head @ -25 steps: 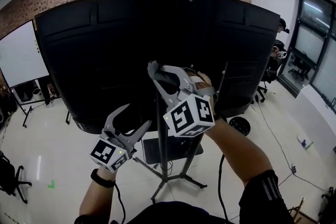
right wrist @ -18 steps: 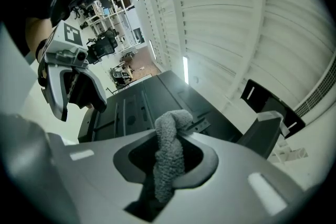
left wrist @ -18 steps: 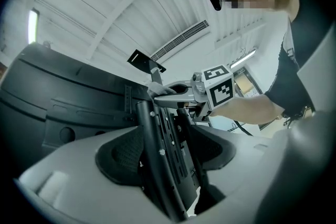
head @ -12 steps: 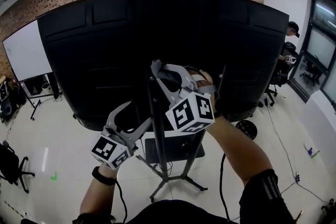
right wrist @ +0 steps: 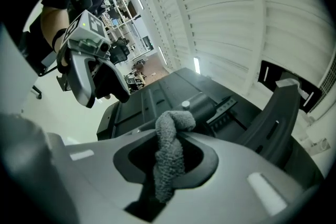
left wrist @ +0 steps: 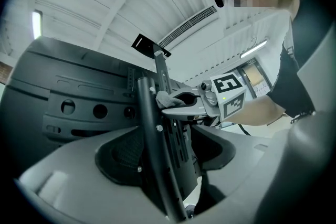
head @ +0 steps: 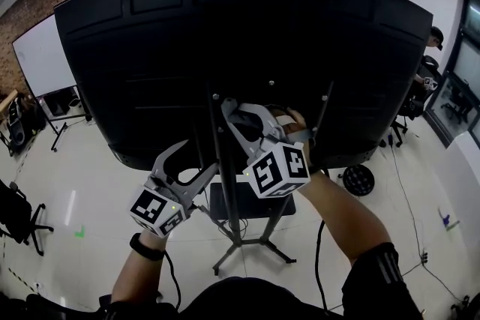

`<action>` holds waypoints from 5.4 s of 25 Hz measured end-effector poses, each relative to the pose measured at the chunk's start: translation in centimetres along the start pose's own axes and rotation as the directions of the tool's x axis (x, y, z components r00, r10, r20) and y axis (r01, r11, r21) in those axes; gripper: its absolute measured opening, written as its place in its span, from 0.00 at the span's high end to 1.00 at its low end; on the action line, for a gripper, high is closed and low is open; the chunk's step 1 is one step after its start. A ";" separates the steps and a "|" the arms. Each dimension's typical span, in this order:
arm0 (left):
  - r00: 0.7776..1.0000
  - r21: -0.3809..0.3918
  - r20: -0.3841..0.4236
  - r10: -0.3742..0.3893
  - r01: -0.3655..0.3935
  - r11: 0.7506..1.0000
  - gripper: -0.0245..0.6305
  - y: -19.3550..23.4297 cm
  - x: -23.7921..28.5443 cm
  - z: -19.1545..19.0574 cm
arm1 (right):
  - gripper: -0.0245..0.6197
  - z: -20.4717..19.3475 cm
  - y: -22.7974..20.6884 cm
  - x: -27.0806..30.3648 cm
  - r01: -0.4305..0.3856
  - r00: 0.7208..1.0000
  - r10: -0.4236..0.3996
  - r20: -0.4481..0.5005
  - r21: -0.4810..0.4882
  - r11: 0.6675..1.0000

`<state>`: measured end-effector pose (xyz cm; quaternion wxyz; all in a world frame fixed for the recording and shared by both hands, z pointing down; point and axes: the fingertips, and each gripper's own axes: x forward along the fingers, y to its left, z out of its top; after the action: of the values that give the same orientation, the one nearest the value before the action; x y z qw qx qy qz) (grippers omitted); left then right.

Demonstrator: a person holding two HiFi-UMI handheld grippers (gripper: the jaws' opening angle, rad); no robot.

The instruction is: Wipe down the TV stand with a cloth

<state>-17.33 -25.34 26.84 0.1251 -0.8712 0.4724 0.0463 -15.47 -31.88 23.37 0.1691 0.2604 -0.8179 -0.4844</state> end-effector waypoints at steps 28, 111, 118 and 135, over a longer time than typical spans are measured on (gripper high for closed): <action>0.990 -0.168 -0.139 -0.019 -0.005 0.986 0.49 -1.8 -2.7 -14.4 | 0.86 -5.4 17.9 0.2 -0.230 0.972 0.223 -0.068 -0.112 0.967; 0.939 -0.155 -0.074 -0.334 0.321 0.934 0.49 -16.0 -5.8 -10.7 | 0.86 -4.5 15.0 -12.5 -0.080 0.983 0.112 -0.145 0.212 0.974; 0.949 -0.093 0.002 -0.314 0.313 0.945 0.48 -16.7 -1.2 -2.6 | 0.86 -2.7 3.5 -15.4 0.002 0.994 0.010 -0.113 0.111 0.994; 0.972 0.041 0.068 -0.227 0.225 0.974 0.48 -17.3 7.4 5.7 | 0.86 -5.2 -12.9 -13.8 0.049 0.991 -0.064 -0.120 -0.129 0.990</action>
<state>1.38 -20.85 22.84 0.1609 -0.9149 0.3661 0.0556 1.79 -32.54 14.15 0.2217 0.3018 -0.7661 -0.5224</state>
